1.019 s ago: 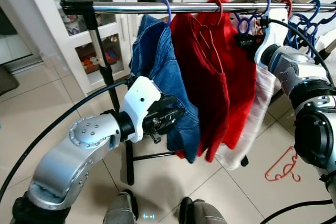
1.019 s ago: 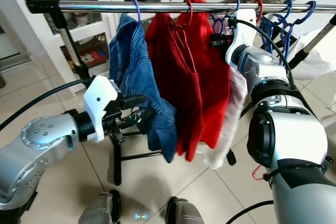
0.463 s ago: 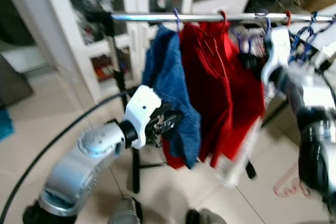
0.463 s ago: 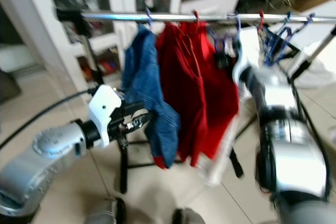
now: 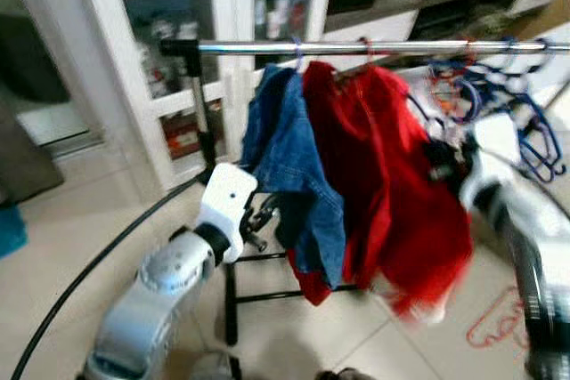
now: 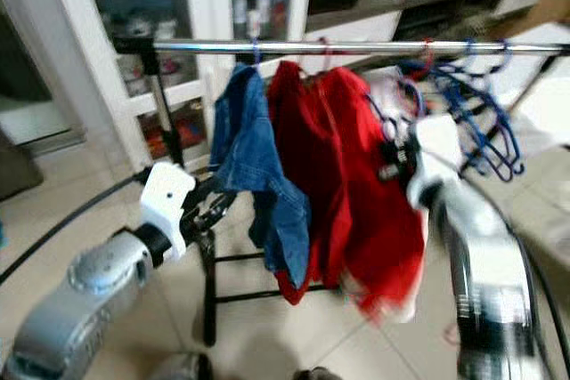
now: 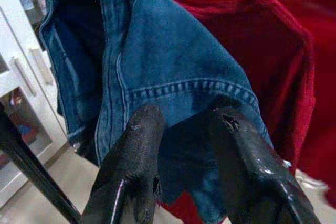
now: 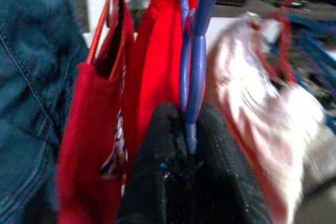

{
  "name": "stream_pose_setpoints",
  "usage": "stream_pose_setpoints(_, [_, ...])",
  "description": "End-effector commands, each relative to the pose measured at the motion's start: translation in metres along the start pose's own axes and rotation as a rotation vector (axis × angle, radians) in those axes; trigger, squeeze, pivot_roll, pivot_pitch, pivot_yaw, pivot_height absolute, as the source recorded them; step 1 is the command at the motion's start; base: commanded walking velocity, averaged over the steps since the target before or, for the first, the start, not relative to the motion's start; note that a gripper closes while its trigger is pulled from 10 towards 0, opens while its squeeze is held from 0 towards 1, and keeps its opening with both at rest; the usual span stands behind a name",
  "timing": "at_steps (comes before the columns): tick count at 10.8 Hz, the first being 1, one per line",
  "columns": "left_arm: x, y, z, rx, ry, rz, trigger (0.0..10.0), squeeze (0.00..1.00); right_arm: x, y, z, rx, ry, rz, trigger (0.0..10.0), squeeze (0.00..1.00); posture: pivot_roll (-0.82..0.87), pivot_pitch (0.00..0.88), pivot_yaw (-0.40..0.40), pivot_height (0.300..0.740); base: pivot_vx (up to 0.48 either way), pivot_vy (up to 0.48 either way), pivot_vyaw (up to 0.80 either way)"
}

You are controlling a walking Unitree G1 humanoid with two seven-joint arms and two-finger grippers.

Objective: Hang hanger

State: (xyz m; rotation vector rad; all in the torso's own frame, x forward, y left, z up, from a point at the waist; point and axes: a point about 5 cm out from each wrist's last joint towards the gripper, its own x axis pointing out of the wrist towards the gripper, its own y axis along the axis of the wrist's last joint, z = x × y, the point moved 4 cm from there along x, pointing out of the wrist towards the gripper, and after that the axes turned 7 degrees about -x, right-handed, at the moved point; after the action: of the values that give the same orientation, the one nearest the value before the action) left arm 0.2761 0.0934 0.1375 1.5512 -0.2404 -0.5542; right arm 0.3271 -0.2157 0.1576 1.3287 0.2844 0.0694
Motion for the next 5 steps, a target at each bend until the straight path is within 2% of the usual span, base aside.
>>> stream_pose_setpoints(1, [-0.001, 0.003, 0.0, 0.005, 0.02, 0.02, 10.0, 0.0, -0.011, 0.012, 0.006, -0.007, -0.057, 0.036, 0.0, 0.0, 0.03, 0.041, -0.076, 0.74, 0.0, 0.0, 0.0])
stream_pose_setpoints(2, [-0.002, 0.003, 0.001, -0.004, 0.045, 0.027, 10.0, 0.0, -0.028, 0.002, 0.004, -0.018, -0.087, -0.006, 1.6, 0.0, 0.02, 0.067, -0.074, 0.74, 0.0, 0.0, 0.0])
stream_pose_setpoints(3, [-0.005, 0.001, 0.002, -0.01, 0.046, 0.023, 10.0, 0.0, -0.044, -0.009, -0.001, -0.024, -0.11, -0.069, 10.0, 0.0, 0.01, 0.079, -0.064, 0.74, 0.0, 0.0, 0.0])
stream_pose_setpoints(5, [-0.007, -0.002, -0.002, 0.002, 0.038, 0.011, 10.0, 0.0, -0.055, -0.022, -0.016, -0.06, -0.101, -0.146, 10.0, 0.0, 0.01, 0.068, -0.066, 0.74, 0.0, 0.0, 0.0])
